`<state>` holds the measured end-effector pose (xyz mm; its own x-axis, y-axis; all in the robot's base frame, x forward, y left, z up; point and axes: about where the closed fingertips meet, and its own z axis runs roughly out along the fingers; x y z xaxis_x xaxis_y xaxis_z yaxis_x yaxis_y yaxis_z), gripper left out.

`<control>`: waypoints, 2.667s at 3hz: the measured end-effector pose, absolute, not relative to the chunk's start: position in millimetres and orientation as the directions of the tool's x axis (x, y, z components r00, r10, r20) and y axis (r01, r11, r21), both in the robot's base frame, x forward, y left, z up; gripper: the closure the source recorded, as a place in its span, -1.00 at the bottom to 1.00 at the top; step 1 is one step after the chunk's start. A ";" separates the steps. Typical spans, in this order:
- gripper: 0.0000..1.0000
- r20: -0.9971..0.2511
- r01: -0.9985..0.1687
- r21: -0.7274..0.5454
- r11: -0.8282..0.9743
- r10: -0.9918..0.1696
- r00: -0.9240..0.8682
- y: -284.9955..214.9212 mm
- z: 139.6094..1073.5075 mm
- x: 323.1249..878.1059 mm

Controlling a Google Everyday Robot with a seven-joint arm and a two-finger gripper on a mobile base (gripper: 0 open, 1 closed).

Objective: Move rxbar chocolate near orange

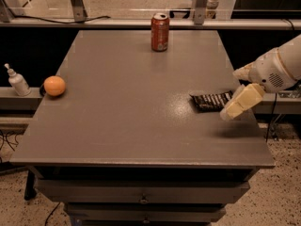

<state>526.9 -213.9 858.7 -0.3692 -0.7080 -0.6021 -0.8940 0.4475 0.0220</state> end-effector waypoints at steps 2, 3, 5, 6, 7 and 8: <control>-0.62 -0.627 -0.884 0.052 0.464 -0.674 -0.390 -211.1 818.3 550.4; -0.15 -0.627 -0.881 0.041 0.472 -0.674 -0.391 -215.6 819.1 553.5; 0.74 -0.627 -0.881 0.041 0.472 -0.674 -0.390 -215.7 825.8 553.5; 1.00 -0.627 -0.881 0.040 0.472 -0.674 -0.390 -215.7 826.9 553.5; 1.00 -0.627 -0.881 0.040 0.472 -0.674 -0.390 -215.7 827.1 553.5; 1.00 -0.627 -0.881 0.040 0.472 -0.674 -0.390 -215.7 827.3 553.5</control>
Offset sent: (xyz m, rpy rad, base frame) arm 0.0372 -0.0035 -0.0552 0.0388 -0.0172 -0.0533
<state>553.5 -215.7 827.3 -0.3898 -0.6744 -0.6271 -0.8807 0.4719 0.0400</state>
